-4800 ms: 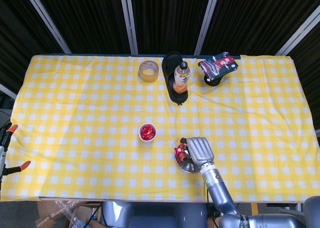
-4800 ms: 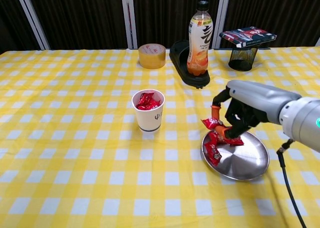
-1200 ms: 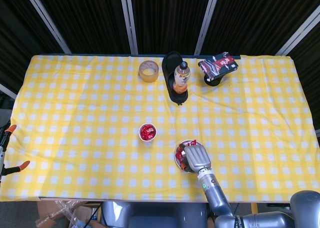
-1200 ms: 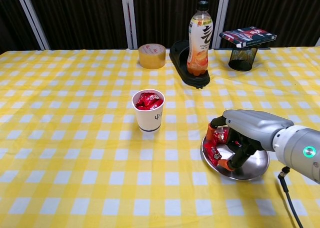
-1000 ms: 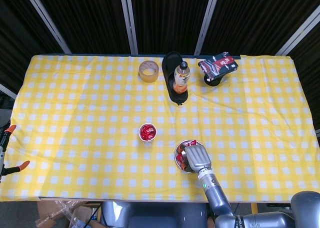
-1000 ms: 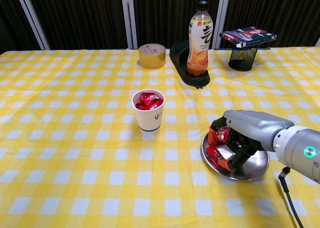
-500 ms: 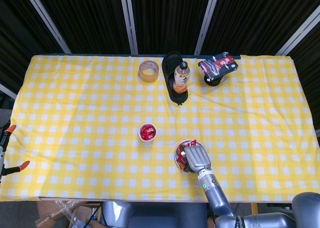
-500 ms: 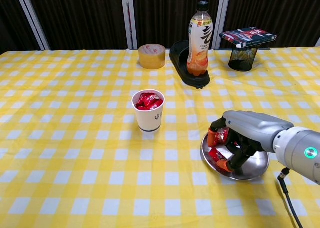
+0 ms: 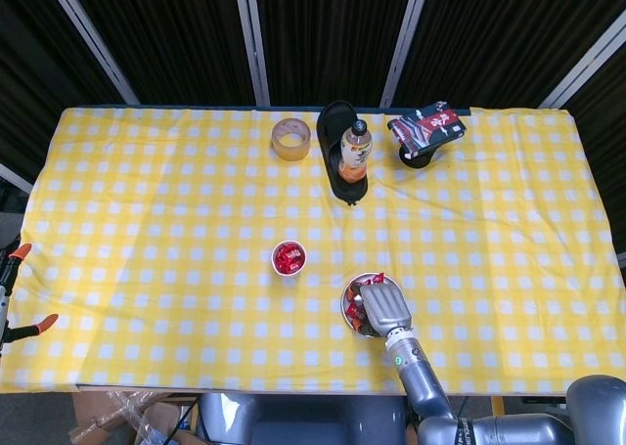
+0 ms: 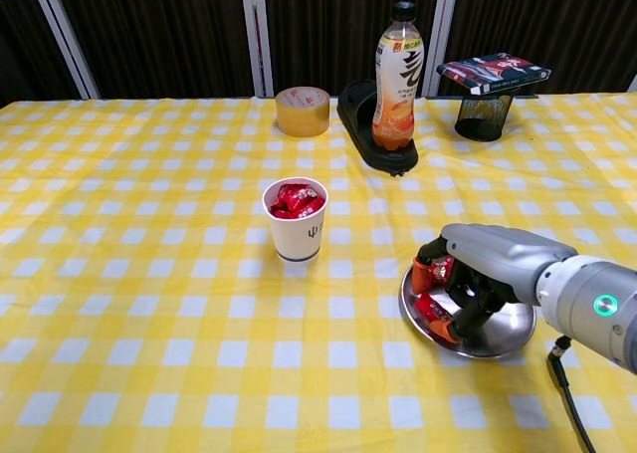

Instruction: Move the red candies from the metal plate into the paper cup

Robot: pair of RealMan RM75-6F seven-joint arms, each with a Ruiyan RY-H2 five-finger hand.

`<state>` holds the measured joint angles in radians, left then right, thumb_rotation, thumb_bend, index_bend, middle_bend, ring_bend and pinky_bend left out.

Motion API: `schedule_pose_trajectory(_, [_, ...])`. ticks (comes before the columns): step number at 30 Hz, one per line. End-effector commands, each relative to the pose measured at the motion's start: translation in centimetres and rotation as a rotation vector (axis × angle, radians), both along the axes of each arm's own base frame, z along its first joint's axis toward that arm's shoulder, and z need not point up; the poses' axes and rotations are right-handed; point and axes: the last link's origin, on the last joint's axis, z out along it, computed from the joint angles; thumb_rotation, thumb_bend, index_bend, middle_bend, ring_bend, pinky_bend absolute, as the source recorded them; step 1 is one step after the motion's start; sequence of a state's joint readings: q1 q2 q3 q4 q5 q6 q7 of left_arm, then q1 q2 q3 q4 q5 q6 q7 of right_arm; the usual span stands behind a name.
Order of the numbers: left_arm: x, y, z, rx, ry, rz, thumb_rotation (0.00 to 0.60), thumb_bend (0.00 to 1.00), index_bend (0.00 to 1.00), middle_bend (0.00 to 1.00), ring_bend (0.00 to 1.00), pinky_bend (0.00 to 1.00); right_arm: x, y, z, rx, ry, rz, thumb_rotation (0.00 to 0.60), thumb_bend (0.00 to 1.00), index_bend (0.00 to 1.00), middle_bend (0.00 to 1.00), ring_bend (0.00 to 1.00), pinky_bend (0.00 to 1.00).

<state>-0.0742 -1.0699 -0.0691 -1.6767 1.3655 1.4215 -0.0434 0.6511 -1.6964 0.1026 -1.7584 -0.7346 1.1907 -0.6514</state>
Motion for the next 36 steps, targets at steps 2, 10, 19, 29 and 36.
schedule_pose_trajectory(2, [0.0, 0.0, 0.0, -0.002, 0.000, 0.001, 0.600, 0.05, 0.00, 0.00, 0.00, 0.00, -0.3, 0.0, -0.1, 0.005, 0.001, -0.008, 0.600, 0.37, 0.44, 0.89, 0.90, 0.90])
schedule_pose_trajectory(10, [0.0, 0.0, 0.0, -0.001, -0.004, 0.004, 0.600, 0.05, 0.00, 0.00, 0.00, 0.00, -0.7, 0.2, -0.3, 0.012, -0.002, -0.017, 0.600, 0.48, 0.53, 0.89, 0.90, 0.90])
schedule_pose_trajectory(19, [0.0, 0.0, 0.0, -0.001, -0.005, 0.004, 0.600, 0.05, 0.00, 0.00, 0.00, 0.00, -0.8, 0.2, -0.1, 0.008, -0.011, -0.014, 0.600, 0.50, 0.56, 0.89, 0.90, 0.90])
schedule_pose_trajectory(29, [0.0, 0.0, 0.0, -0.004, -0.009, 0.003, 0.600, 0.05, 0.00, 0.00, 0.00, 0.00, 1.7, -1.3, 2.3, -0.065, -0.088, 0.020, 0.600, 0.50, 0.57, 0.89, 0.90, 0.90])
schedule_pose_trajectory(36, [0.0, 0.1, 0.0, -0.006, -0.013, 0.005, 0.600, 0.05, 0.00, 0.00, 0.00, 0.00, 4.2, -2.6, 3.4, -0.106, -0.129, 0.066, 0.600, 0.50, 0.57, 0.89, 0.90, 0.90])
